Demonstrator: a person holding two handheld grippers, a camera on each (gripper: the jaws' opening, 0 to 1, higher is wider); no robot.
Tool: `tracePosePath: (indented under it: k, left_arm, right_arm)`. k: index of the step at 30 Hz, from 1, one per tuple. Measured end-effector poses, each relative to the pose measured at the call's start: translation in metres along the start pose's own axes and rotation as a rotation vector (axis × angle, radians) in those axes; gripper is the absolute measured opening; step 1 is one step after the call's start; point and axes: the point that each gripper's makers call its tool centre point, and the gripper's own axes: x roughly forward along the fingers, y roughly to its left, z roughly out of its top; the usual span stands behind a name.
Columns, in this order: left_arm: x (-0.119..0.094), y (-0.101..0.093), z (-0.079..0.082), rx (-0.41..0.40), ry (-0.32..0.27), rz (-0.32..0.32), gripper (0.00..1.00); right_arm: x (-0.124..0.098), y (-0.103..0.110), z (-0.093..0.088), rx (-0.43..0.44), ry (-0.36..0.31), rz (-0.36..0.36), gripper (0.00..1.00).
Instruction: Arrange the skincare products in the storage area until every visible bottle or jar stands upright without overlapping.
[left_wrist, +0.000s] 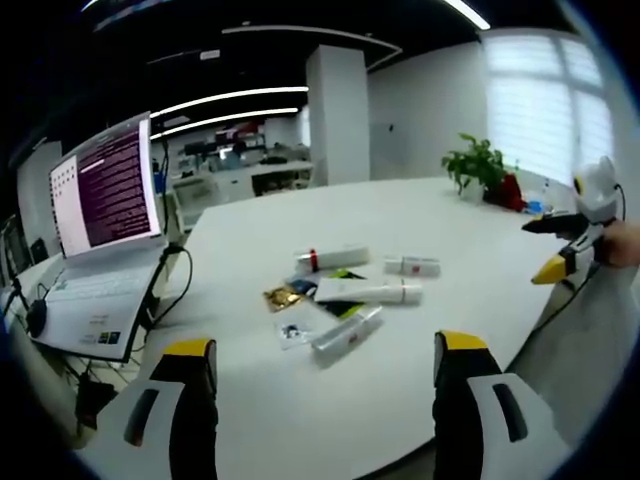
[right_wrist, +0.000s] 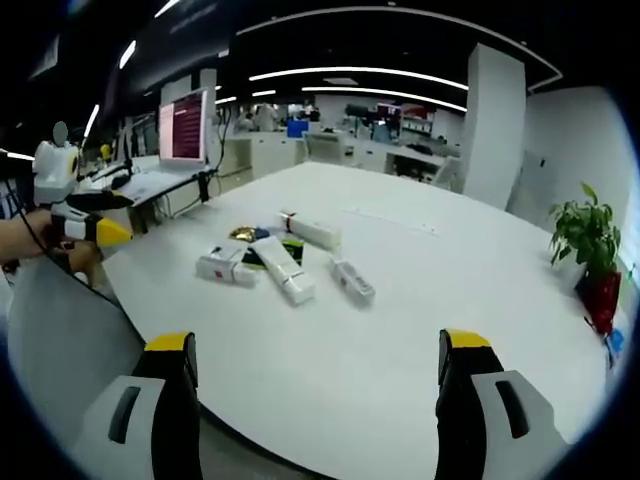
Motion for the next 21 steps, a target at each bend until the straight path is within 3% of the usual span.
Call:
tracePosePath:
  k: [21]
  left_arm:
    - [0.0007, -0.0090, -0.0027, 0.023, 0.026, -0.007, 0.82]
  right_arm:
    - [0.0090, 0.0005, -0.0076, 0.014, 0.056, 0.041, 0.96]
